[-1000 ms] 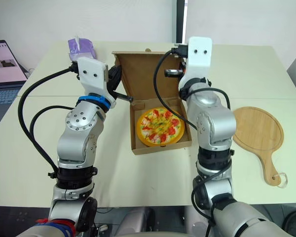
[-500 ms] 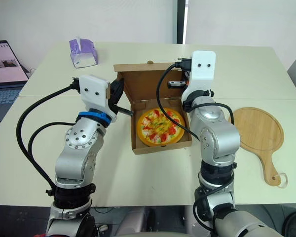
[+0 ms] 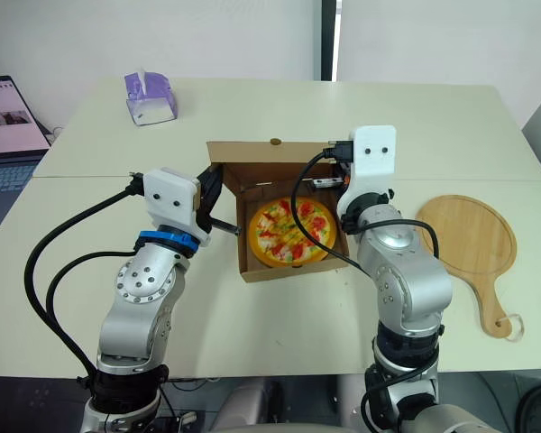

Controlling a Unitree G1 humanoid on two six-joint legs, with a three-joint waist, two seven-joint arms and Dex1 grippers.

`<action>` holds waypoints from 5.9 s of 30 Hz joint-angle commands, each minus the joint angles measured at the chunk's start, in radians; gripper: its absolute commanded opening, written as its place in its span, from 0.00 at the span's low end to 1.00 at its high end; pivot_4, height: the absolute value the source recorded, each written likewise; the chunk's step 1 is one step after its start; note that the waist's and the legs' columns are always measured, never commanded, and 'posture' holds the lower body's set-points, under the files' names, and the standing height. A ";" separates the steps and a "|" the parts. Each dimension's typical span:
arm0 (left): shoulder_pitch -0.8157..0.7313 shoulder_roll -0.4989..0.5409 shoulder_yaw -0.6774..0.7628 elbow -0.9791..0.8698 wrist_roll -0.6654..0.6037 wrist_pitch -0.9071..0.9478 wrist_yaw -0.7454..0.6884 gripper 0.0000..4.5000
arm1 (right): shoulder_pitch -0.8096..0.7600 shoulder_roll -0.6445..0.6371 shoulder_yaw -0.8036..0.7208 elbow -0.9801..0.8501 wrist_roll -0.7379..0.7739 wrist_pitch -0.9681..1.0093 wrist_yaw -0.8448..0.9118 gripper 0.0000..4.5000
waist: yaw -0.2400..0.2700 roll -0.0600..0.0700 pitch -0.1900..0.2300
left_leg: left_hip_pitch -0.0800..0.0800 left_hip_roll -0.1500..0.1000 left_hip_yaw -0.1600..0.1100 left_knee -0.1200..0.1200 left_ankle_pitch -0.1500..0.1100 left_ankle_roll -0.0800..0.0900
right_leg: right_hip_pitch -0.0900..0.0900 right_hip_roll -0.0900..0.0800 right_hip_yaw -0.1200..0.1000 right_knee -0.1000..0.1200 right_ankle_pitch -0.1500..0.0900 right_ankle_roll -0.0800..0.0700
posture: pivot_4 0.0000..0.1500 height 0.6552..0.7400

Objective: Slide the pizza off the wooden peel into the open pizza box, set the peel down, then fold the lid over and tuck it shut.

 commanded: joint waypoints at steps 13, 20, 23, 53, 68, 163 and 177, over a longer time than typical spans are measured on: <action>0.020 -0.027 0.002 -0.051 0.022 -0.053 0.012 0.00 | 0.085 -0.180 -0.007 -0.155 0.109 0.066 0.183 0.77 | 0.001 0.000 0.000 | 0.000 0.000 0.000 0.000 -0.001 0.003 | 0.000 0.000 0.000 -0.001 0.000 0.000 | 1.00 1.00; 0.025 -0.039 0.001 -0.035 0.031 -0.072 0.020 0.00 | 0.168 -0.443 -0.125 -0.240 0.298 0.103 0.444 0.99 | 0.005 0.000 0.000 | 0.000 0.000 -0.001 0.000 -0.003 0.005 | 0.001 0.001 -0.001 -0.002 0.000 0.000 | 1.00 1.00; 0.021 -0.046 -0.001 -0.021 0.036 -0.083 0.024 0.00 | 0.175 -0.626 -0.186 -0.130 0.334 -0.010 0.615 0.99 | 0.009 -0.001 0.000 | 0.000 0.000 0.000 0.000 -0.003 0.006 | 0.002 0.001 0.000 -0.002 0.000 0.000 | 1.00 1.00; 0.047 -0.061 0.000 0.002 0.059 -0.135 0.041 0.00 | -0.653 -0.577 0.064 1.278 0.141 -0.642 1.267 0.00 | 0.028 -0.002 0.002 | 0.012 0.001 0.002 -0.003 -0.003 0.007 | 0.012 -0.001 0.001 -0.004 0.000 0.000 | 1.00 1.00; 0.100 -0.062 -0.017 -0.001 0.035 -0.152 -0.003 0.42 | -0.561 -0.584 0.042 1.147 0.154 -0.581 1.253 0.00 | 0.028 -0.002 0.002 | 0.012 0.001 0.002 -0.003 -0.003 0.007 | 0.012 -0.001 0.001 -0.004 0.000 0.000 | 1.00 1.00; -0.318 0.449 -0.150 0.435 -0.297 0.141 -0.920 0.00 | -0.009 -0.748 0.176 0.750 -0.139 -1.323 1.169 0.99 | 0.025 -0.002 0.003 | 0.000 0.000 0.002 0.002 0.000 0.002 | 0.000 0.000 0.000 0.000 0.000 0.000 | 1.00 1.00; -0.333 0.453 -0.148 0.465 -0.278 0.118 -0.931 0.00 | 0.016 -0.823 0.083 0.638 0.095 -1.087 1.283 0.91 | 0.026 -0.002 0.003 | 0.000 0.000 0.001 0.003 0.000 0.002 | 0.001 0.000 0.000 0.000 0.000 0.000 | 1.00 1.00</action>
